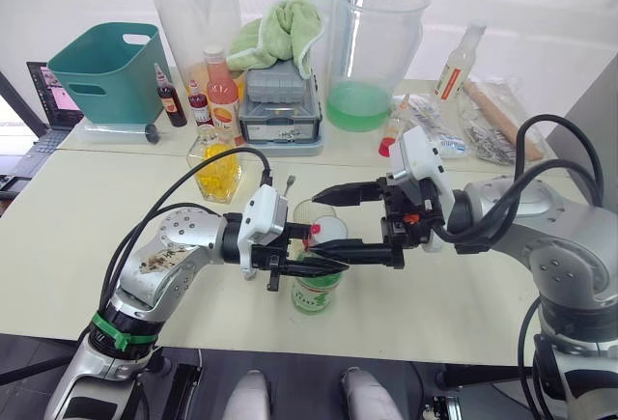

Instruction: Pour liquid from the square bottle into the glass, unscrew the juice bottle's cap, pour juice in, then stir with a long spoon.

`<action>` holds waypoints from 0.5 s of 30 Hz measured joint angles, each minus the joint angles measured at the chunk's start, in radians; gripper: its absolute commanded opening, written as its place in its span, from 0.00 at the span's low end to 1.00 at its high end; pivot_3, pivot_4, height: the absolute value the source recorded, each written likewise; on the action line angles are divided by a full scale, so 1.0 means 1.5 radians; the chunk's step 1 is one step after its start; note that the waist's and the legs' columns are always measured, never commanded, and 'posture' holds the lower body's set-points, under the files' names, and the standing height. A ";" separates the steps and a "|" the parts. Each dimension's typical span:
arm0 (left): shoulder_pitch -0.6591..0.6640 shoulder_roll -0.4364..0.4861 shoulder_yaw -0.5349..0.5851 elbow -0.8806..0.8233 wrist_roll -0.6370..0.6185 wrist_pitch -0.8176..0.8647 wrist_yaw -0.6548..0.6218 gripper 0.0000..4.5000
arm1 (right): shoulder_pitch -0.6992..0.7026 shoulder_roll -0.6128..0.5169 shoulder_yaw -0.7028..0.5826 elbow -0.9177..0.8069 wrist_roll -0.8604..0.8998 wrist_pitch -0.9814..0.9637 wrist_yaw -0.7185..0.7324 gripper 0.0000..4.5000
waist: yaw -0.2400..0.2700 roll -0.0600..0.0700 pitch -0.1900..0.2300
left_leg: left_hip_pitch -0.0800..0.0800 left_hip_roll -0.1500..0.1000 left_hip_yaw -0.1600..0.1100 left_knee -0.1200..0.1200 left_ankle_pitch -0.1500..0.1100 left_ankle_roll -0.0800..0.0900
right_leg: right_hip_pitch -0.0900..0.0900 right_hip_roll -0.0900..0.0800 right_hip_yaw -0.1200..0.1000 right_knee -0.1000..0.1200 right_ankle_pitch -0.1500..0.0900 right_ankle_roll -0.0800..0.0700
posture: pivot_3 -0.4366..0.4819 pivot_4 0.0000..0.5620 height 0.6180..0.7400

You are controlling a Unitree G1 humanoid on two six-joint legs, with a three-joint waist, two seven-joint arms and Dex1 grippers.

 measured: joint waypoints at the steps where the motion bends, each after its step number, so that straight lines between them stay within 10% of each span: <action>1: 0.000 0.000 0.000 0.000 0.000 -0.001 -0.001 0.32 | 0.002 -0.001 0.000 -0.003 0.003 0.000 -0.001 0.46 | 0.000 0.000 0.000 | 0.000 0.000 0.000 0.000 0.000 0.000 | 0.000 0.000 0.000 0.000 0.000 0.000 | 0.48 0.27 0.90; 15: 0.000 0.000 -0.002 0.000 0.002 -0.002 0.000 0.32 | 0.000 -0.021 0.024 0.012 -0.018 -0.052 0.035 0.37 | 0.000 0.000 0.000 | 0.000 0.000 0.000 0.000 0.000 0.000 | 0.000 0.000 0.000 0.000 -0.001 -0.003 | 0.48 0.27 0.90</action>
